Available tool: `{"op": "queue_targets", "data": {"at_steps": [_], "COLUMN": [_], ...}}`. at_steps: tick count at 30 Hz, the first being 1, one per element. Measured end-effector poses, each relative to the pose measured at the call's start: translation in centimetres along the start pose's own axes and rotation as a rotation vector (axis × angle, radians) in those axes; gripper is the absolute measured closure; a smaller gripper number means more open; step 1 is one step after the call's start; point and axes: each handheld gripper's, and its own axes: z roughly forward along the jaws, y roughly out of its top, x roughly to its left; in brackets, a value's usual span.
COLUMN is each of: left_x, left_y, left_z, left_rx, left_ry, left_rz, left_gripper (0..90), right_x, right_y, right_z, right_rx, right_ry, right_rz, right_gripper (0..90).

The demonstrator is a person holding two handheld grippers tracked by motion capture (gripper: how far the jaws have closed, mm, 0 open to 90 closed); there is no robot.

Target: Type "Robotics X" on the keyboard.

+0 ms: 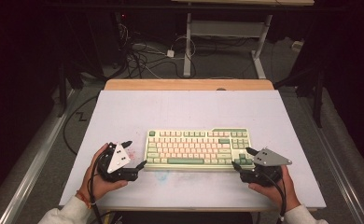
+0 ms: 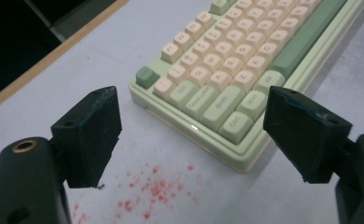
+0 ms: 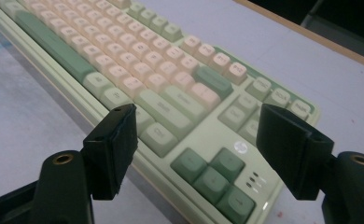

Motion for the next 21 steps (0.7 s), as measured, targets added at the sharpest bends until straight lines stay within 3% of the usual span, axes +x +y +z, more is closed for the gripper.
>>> {"op": "queue_targets", "data": {"at_steps": [5, 11, 16, 21], "left_x": [0.4, 0.0, -0.5, -0.6], "left_y": [-1.3, -2.4, -2.6, -2.6], "left_z": [-0.7, -0.7, -0.8, -0.7], "left_rx": [0.016, 0.067, 0.077, 0.08], "left_ry": [0.022, 0.015, -0.002, -0.006], "left_rz": [-0.049, -0.05, -0.054, -0.054], "left_gripper": [18.4, 18.6, 18.6, 18.5], "right_x": [0.3, 0.9, 0.9, 1.1], "right_y": [1.0, 2.7, 4.1, 5.5], "right_z": [0.7, 2.2, 3.5, 5.1], "right_rx": [-0.001, 0.016, 0.014, 0.03], "right_ry": [0.047, 0.067, 0.114, 0.14], "right_rz": [-0.013, -0.026, -0.011, -0.026], "right_gripper": [34.3, 51.2, 61.1, 70.1]}}
